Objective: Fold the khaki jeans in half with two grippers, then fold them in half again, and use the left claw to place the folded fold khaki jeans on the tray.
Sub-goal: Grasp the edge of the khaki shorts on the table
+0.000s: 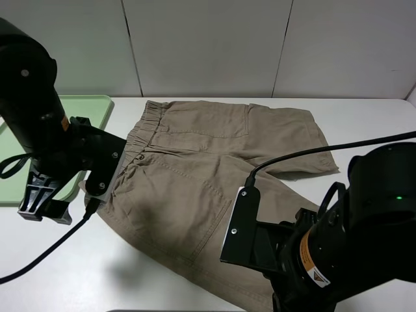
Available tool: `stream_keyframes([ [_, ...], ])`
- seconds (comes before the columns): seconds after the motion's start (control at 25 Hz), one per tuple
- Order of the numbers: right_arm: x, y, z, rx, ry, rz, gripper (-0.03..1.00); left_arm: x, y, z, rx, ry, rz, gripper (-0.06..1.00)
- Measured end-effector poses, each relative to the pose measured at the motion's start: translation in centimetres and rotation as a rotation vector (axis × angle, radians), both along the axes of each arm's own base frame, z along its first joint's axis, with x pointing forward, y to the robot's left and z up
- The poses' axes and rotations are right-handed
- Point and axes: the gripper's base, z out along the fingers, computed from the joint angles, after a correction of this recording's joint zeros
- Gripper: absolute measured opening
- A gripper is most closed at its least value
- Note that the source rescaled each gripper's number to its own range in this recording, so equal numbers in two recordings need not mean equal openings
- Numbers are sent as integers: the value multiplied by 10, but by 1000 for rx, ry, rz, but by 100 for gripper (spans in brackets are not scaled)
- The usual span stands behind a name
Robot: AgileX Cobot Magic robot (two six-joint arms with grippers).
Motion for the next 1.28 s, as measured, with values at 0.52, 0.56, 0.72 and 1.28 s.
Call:
stream_keyframes([
  [0.52,2,5,1,55,-22,1,100,30,5,-63,77,64,-178,92],
  [0.56,2,5,1,56,-22,1,100,32,5,-68,80,63,-189,91],
  [0.72,2,5,1,59,-22,0,100,37,3,-82,83,52,-225,91],
  [1.28,3,14,0,138,-23,-18,100,41,-1,-97,68,41,-257,91],
])
